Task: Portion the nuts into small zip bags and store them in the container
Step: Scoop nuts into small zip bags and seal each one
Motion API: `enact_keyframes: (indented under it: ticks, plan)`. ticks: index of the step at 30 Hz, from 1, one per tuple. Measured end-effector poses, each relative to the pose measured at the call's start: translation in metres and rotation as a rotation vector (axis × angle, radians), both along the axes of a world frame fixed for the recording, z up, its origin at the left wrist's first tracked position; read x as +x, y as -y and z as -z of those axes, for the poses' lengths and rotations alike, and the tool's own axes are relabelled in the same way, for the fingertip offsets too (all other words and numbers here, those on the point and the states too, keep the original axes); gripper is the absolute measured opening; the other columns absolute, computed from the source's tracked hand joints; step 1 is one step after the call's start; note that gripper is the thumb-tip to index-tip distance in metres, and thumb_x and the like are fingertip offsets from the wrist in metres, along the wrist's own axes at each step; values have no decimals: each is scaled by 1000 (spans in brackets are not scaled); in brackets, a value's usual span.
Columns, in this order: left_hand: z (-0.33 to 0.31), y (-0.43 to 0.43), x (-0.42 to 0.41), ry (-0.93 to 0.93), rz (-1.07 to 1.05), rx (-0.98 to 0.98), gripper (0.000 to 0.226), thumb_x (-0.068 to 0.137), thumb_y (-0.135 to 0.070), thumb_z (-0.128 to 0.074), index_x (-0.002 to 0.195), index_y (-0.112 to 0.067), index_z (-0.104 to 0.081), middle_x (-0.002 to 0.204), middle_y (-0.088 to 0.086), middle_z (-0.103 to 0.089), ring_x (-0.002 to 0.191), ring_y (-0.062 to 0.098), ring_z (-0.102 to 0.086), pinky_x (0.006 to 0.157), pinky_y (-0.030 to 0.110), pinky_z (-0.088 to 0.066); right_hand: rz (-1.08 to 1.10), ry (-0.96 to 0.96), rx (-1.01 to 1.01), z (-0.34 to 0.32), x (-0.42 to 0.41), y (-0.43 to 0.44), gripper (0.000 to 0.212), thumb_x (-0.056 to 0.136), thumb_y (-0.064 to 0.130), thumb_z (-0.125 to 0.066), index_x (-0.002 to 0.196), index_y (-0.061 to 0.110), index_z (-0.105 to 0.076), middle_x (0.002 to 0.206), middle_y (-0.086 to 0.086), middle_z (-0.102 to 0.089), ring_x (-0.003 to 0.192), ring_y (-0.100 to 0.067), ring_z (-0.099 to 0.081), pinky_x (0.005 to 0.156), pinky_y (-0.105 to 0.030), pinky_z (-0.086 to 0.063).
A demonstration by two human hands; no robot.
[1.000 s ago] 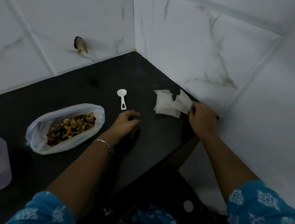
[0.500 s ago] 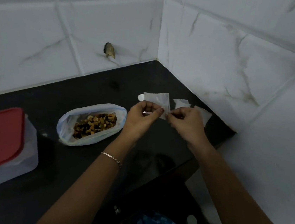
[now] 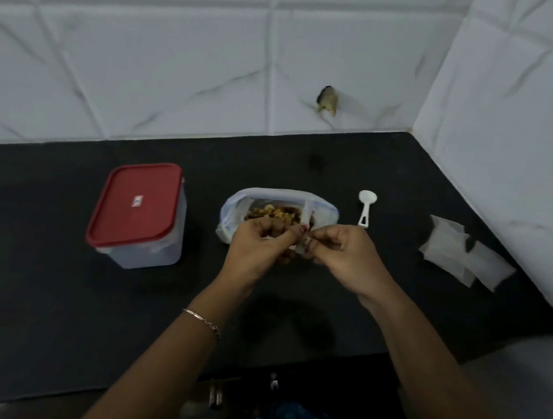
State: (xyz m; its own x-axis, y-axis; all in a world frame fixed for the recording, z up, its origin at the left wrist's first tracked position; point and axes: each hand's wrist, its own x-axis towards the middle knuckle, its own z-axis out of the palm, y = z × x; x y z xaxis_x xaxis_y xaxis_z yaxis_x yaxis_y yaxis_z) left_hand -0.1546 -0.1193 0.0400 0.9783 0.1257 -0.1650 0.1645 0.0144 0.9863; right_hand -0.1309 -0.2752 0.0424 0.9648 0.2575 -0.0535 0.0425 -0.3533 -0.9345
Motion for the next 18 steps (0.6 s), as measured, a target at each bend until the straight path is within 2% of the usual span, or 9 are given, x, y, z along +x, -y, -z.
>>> enact_keyframes:
  ticks: [2,5,9,13,15,18]
  plan:
    - [1,-9,-3,4,-28,20,25,85,-24,-72,97,-3,-69,87,7,-74,72,14,-70,65,26,-57,-34,-6,-31,-1,1,-10,9,90,19,-66,90,19,-76,81,0,-75,81,-12,-72,84,-41,-58]
    - [1,-18,-6,32,-81,75,17,87,-17,-70,96,-4,-70,86,6,-73,69,10,-68,61,20,-54,-44,-9,-65,-2,3,-24,10,89,18,-65,86,21,-74,79,4,-74,80,-9,-71,83,-39,-58]
    - [2,-30,-9,51,-79,168,7,87,-20,-69,90,-14,-72,83,-2,-72,78,9,-69,69,22,-54,-71,2,-88,-6,1,-38,11,86,16,-65,79,21,-73,74,6,-72,75,-6,-69,78,-33,-58]
    - [0,-36,-14,50,-73,166,6,90,-20,-66,89,-16,-71,82,-2,-71,71,7,-66,63,21,-51,-127,29,-107,-8,-1,-47,10,86,14,-65,80,19,-72,72,7,-71,72,-5,-68,72,-24,-56]
    - [-2,-37,-15,48,-77,154,7,91,-18,-65,90,-15,-71,82,0,-71,69,7,-66,61,20,-52,-107,21,-81,-6,0,-50,8,88,15,-63,86,18,-70,77,4,-71,74,-7,-69,72,-26,-56]
    - [-4,-40,-16,44,-111,132,7,91,-18,-64,90,-15,-71,83,-1,-72,69,8,-67,58,16,-51,-52,-45,11,-3,1,-60,11,96,24,-53,96,20,-64,89,1,-71,80,-12,-70,79,-37,-59]
